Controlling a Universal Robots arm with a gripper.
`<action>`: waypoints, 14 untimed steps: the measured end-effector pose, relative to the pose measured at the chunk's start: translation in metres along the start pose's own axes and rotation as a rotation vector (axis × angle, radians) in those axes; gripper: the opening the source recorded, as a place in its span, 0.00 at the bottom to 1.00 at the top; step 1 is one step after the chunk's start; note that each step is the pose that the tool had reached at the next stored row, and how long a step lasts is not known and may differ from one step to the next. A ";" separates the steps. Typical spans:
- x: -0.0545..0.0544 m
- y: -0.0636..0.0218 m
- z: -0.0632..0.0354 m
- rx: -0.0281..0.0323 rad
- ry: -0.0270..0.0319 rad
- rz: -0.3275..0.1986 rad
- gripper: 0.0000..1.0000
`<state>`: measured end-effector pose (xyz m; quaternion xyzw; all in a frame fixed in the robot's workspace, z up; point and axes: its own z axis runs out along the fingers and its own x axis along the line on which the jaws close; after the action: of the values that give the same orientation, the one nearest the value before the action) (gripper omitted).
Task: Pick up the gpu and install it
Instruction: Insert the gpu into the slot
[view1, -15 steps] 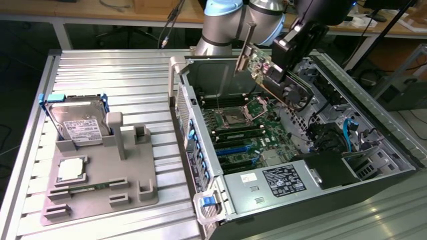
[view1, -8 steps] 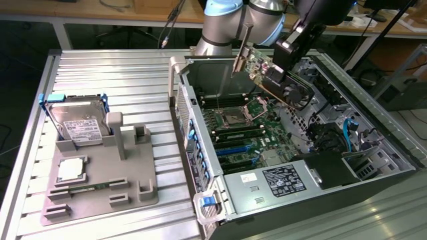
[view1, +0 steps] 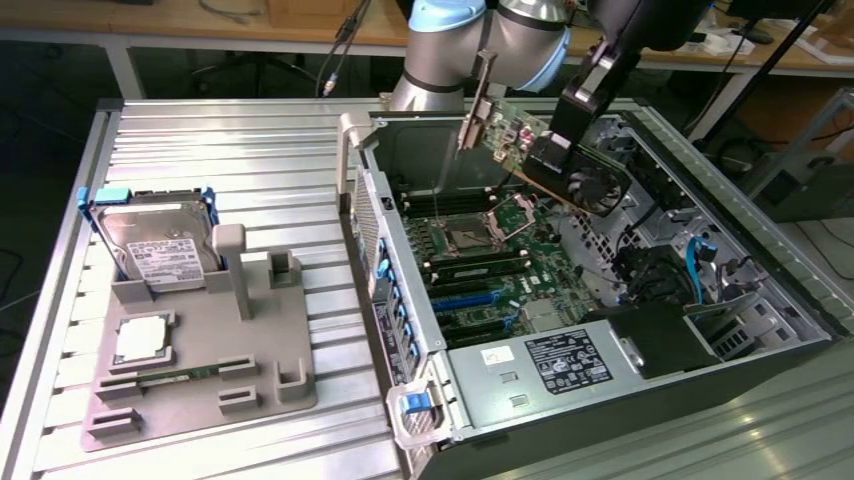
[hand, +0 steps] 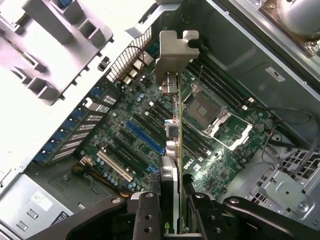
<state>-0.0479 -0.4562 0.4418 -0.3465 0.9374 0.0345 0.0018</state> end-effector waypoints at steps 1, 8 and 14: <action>0.000 0.0000 0.0000 -0.0001 0.0003 -0.005 0.27; 0.000 0.0000 0.0000 -0.0010 0.0023 -0.036 0.27; 0.000 0.0000 0.0000 -0.0017 0.0039 -0.062 0.27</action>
<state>-0.0479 -0.4561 0.4418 -0.3756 0.9262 0.0345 0.0007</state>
